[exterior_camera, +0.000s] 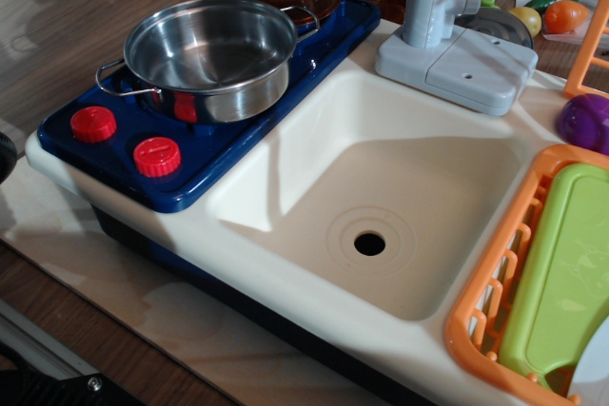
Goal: Put pan from stove to sink
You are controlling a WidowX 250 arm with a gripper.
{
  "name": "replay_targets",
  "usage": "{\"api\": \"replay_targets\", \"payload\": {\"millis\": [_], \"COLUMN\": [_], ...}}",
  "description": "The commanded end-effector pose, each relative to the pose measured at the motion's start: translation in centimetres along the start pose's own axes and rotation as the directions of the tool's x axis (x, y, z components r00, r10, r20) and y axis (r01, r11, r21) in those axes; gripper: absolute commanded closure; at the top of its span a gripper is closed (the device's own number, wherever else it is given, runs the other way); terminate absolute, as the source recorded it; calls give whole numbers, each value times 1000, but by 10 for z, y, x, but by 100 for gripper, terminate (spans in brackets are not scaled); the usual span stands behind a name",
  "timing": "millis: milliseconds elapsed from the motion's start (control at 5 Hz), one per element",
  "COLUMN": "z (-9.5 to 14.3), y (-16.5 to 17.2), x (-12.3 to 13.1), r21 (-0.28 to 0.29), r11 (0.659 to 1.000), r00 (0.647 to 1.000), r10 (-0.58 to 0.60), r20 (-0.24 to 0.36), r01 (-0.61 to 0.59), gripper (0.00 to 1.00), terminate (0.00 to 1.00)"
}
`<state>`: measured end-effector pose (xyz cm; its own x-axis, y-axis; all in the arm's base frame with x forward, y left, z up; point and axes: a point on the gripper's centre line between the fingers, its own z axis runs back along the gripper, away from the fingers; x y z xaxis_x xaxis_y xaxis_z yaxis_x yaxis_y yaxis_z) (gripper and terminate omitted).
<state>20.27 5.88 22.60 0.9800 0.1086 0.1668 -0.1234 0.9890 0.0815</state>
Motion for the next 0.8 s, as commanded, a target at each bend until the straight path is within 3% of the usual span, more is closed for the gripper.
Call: {"api": "replay_targets", "payload": {"millis": [0, 200, 600], "z": [0, -14, -18], "y": [0, -9, -27], "x": [0, 14, 22], "r21": [0, 2, -13], "r11": [1000, 1000, 1000], "r00": [1000, 1000, 1000], "r10": [0, -9, 12], "r20": [0, 25, 25], "r01": [0, 9, -12], "gripper": [0, 0, 0], "terminate": [0, 0, 0]}}
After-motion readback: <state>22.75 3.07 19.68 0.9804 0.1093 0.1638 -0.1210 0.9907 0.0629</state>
